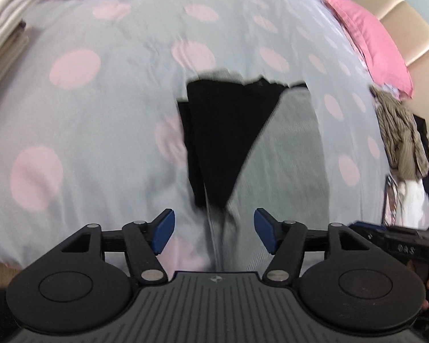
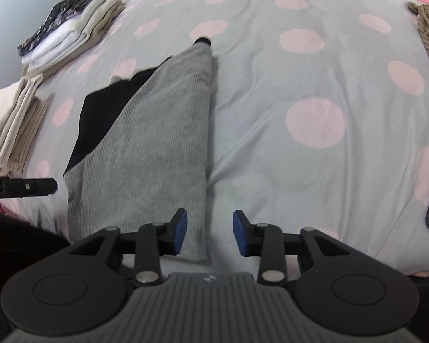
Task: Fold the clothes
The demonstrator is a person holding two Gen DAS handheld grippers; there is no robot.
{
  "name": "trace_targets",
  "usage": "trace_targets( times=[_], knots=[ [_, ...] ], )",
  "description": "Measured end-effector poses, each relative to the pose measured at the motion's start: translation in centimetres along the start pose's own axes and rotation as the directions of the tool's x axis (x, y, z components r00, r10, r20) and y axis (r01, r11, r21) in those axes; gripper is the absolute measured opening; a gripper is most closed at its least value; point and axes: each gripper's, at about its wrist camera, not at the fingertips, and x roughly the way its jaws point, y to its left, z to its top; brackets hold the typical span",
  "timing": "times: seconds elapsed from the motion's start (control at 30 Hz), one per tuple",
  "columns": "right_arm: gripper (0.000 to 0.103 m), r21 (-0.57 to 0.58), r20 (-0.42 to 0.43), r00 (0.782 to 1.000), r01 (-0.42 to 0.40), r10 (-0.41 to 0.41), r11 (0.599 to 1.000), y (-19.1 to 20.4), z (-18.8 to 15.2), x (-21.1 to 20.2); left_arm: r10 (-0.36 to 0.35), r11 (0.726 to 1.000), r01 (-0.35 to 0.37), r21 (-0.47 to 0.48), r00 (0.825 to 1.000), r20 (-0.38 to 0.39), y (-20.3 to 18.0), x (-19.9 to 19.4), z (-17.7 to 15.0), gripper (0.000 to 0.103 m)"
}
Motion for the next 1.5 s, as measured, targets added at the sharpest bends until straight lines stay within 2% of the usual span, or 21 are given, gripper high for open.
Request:
trace_targets(
  times=[0.3, 0.43, 0.53, 0.63, 0.73, 0.9, 1.03, 1.17, 1.4, 1.43, 1.5],
  knots=[
    [0.044, -0.028, 0.033, 0.999, -0.02, 0.021, 0.999, 1.1, 2.4, 0.4, -0.016, 1.0, 0.015, 0.011, 0.997, 0.08, 0.3, 2.0, 5.3, 0.063],
    [0.045, -0.037, 0.054, 0.998, -0.029, 0.031, 0.999, 1.6, 4.1, 0.8, -0.009, 1.0, 0.007, 0.016, 0.996, 0.086, 0.6, 4.2, 7.2, 0.063],
    [0.053, -0.034, 0.068, 0.997, -0.029, 0.032, 0.999, 1.8, 5.6, 1.4, -0.001, 1.0, 0.001, -0.001, 0.997, 0.075, 1.2, 5.8, 7.9, 0.063],
    [0.054, -0.033, 0.067, 0.997, -0.032, 0.034, 0.999, 1.8, 7.0, 2.2, 0.002, 0.999, 0.0, -0.039, 0.999, 0.045, 2.1, 7.4, 8.2, 0.063],
    [0.054, -0.032, 0.052, 0.998, -0.032, 0.033, 0.999, 1.7, 8.0, 3.4, -0.027, 0.997, 0.029, -0.071, 0.999, 0.033, 2.7, 8.6, 8.1, 0.063],
    [0.054, -0.026, 0.023, 0.999, -0.026, 0.026, 0.999, 1.2, 9.5, 5.5, -0.015, 0.999, 0.017, -0.039, 0.999, 0.043, 2.1, 9.5, 8.0, 0.063],
    [0.054, 0.001, 0.026, 0.999, -0.025, 0.025, 1.0, 0.6, 11.0, 7.0, -0.04, 0.998, 0.042, -0.043, 0.997, 0.064, 2.3, 9.8, 8.3, 0.057],
    [0.054, 0.034, 0.04, 0.997, -0.064, 0.062, 0.997, 0.4, 12.5, 8.3, -0.07, 0.996, 0.075, -0.051, 0.993, 0.095, 2.4, 9.9, 8.8, 0.042],
    [0.052, 0.167, 0.037, 0.985, -0.171, 0.167, 0.971, -1.4, 14.5, 11.1, -0.094, 0.992, 0.103, -0.075, 0.99, 0.106, 2.4, 10.1, 9.2, 0.04],
    [0.05, 0.186, 0.035, 0.983, -0.184, 0.181, 0.965, -1.6, 14.6, 11.5, -0.094, 0.992, 0.102, -0.075, 0.99, 0.106, 2.4, 10.2, 9.2, 0.039],
    [0.038, 0.204, 0.029, 0.979, -0.205, 0.203, 0.957, -1.9, 14.7, 12.2, -0.089, 0.993, 0.097, -0.067, 0.99, 0.107, 2.2, 10.2, 9.2, 0.034]
  ],
)
